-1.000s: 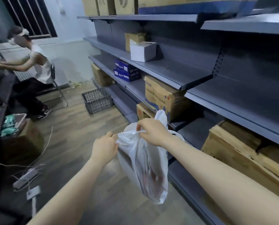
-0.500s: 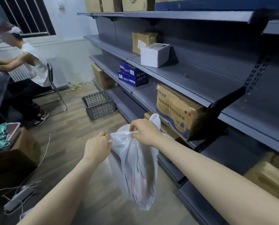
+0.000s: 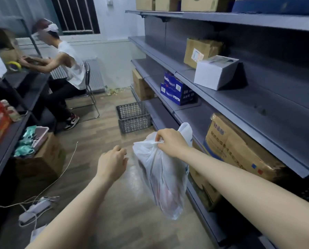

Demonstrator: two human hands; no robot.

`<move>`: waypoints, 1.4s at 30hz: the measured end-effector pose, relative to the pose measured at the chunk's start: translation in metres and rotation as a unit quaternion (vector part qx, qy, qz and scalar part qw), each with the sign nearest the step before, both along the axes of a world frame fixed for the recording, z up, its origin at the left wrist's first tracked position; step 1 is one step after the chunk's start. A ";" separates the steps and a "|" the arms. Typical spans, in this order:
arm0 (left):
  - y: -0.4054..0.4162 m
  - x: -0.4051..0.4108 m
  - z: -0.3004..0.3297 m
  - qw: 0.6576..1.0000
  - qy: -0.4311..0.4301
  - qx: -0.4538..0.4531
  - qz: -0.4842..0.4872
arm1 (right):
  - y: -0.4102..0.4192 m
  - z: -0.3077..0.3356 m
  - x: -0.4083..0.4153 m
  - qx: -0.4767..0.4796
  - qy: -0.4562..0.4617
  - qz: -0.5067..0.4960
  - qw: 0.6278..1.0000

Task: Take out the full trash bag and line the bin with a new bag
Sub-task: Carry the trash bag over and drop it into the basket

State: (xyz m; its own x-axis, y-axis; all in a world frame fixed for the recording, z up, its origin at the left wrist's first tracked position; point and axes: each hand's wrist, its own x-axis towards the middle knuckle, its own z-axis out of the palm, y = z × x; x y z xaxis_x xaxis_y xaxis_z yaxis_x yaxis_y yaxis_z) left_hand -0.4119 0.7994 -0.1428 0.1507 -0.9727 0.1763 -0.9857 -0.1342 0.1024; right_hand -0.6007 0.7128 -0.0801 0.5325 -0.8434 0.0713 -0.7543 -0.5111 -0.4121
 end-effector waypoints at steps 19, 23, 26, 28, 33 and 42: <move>-0.264 0.190 0.001 0.998 -0.005 -0.005 -0.061 | -0.244 -0.018 0.167 0.014 0.034 -0.129 0.991; -0.323 0.221 0.005 0.998 0.000 0.001 -0.067 | -0.296 -0.018 0.202 0.014 0.024 -0.138 0.990; -0.377 0.247 0.013 0.997 -0.012 0.009 -0.072 | -0.347 -0.017 0.227 0.026 0.001 -0.147 0.989; -0.419 0.265 0.020 0.998 -0.011 -0.006 -0.063 | -0.385 -0.018 0.244 0.029 -0.019 -0.151 0.988; -0.503 0.299 0.026 0.998 0.033 -0.031 -0.043 | -0.470 -0.022 0.281 0.042 -0.040 -0.160 0.985; -0.628 0.374 0.016 0.999 0.042 -0.014 -0.029 | -0.600 -0.026 0.354 0.062 -0.054 -0.202 0.976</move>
